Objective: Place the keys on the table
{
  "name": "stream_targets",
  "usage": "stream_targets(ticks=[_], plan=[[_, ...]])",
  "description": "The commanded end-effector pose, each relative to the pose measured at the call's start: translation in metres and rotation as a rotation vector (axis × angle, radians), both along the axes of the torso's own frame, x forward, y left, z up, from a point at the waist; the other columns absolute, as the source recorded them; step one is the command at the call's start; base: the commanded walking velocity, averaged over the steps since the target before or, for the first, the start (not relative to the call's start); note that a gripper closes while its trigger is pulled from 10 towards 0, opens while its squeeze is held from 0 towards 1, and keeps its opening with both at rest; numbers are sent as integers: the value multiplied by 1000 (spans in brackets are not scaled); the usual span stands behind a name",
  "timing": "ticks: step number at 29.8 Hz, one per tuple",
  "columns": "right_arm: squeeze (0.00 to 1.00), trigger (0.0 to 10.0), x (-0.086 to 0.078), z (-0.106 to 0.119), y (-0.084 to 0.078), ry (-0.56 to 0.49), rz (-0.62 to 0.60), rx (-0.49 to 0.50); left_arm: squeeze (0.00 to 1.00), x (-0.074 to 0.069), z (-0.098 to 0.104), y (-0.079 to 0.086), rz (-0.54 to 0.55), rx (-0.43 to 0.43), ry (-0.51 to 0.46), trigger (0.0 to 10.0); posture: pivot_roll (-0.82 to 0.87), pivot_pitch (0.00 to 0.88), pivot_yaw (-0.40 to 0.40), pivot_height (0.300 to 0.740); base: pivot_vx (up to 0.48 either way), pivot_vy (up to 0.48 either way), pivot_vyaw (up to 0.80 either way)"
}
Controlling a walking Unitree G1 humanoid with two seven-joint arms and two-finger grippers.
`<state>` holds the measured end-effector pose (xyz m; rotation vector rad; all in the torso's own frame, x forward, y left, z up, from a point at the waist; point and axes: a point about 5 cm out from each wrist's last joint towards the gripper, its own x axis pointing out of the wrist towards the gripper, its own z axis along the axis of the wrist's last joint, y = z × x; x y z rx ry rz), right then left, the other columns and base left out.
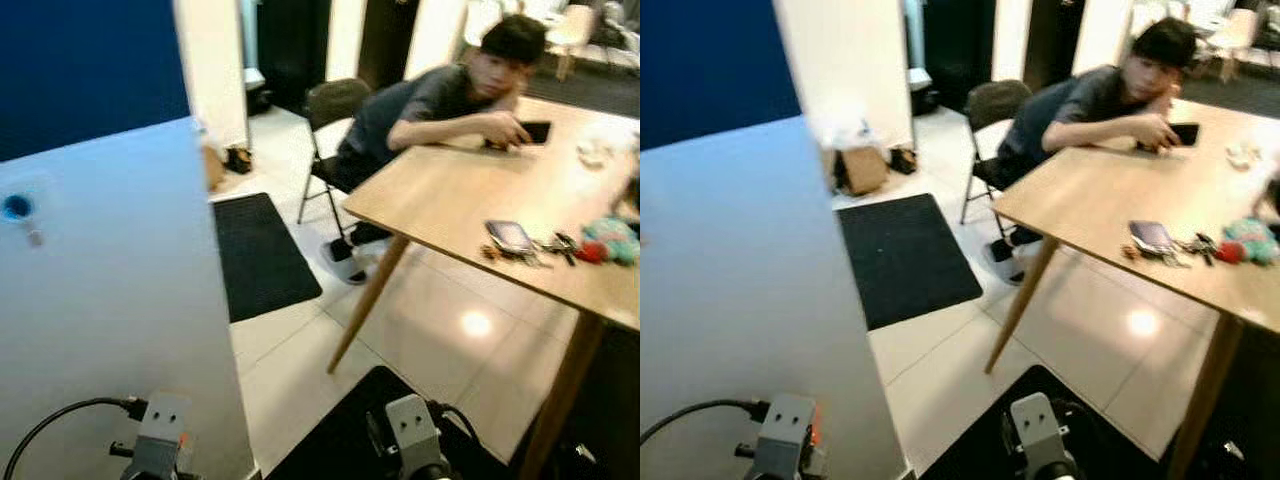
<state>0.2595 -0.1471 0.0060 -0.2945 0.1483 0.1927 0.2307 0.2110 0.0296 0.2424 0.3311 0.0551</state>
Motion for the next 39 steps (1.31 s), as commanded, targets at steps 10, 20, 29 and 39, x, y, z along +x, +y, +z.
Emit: stream_targets(ticks=[10, 20, 29, 39], plan=[[0, 10000, -4, -5, -2, 22, -5, -7, 0, -4, -5, -1, -6, 1, 23, 10000, 121, 136, 29, 740, 0, 0, -800], [0, 10000, -3, -4, -3, 24, -4, -9, 0, -3, -5, -1, -6, 3, 22, 10000, 122, 134, 30, 740, 0, 0, -800], [0, 10000, -3, -4, -2, 24, -5, -8, 0, -2, -5, -1, -9, 2, 22, 10000, 121, 134, 31, 740, 0, 0, -800], [0, 10000, -3, -5, -2, 24, -6, -9, 0, -2, -5, -1, -9, 3, 22, 10000, 123, 133, 32, 740, 0, 0, -800]])
